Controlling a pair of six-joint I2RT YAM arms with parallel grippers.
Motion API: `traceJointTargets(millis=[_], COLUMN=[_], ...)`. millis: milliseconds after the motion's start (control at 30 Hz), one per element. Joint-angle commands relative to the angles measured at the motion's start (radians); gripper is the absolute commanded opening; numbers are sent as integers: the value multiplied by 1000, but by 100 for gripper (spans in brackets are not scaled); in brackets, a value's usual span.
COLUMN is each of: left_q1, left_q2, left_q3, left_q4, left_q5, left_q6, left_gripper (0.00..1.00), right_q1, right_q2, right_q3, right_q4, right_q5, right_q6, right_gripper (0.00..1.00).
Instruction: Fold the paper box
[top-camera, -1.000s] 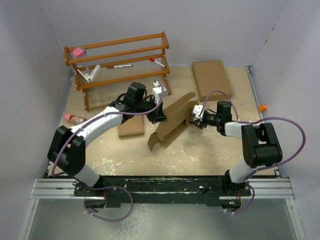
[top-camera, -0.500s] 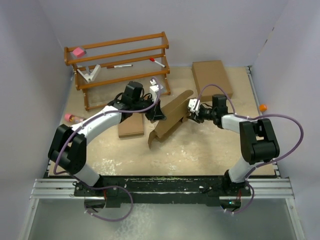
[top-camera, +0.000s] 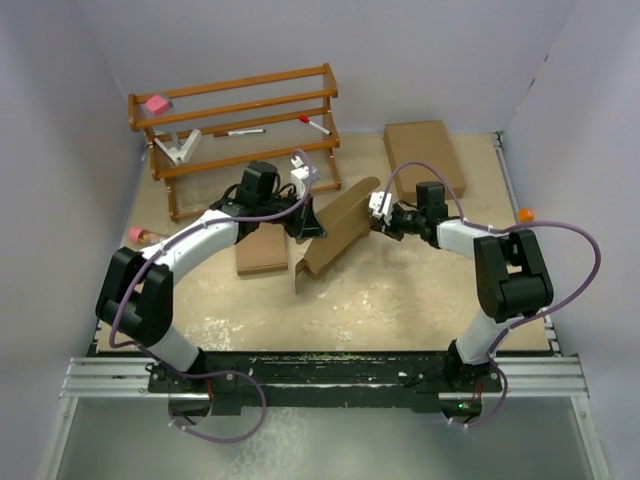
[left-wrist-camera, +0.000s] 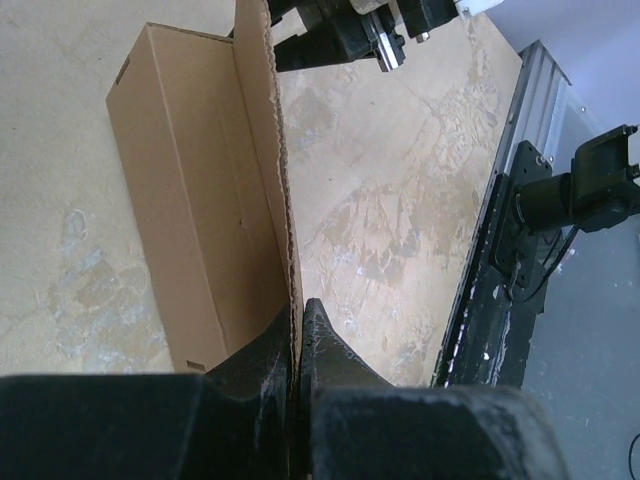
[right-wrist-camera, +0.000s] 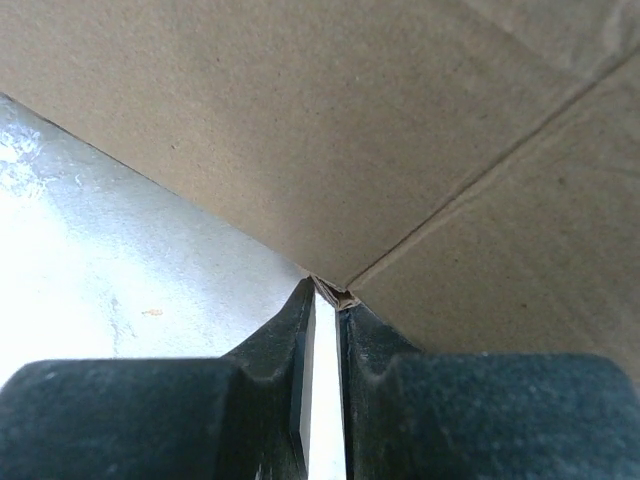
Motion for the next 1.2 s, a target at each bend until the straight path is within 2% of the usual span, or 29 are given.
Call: traceJointTargets(millis=[0,500,1167], left_q1=[26,120,204], left_q2=[-1,52,85], left_q3=[-12,-23,-27], left_q4=[63,120,165], left_q5=[44,130,186], left_q6=[-31,-118,-176], left_gripper=[4,4,4], right_q1=[15,28,86], right_q2=[4,102,233], right_q3=[69,251,521], right_q4=[-25,-111,-382], right_q5=[-15,17,57], right_q6=[-11,-13,-81], right_gripper=[14,19,26])
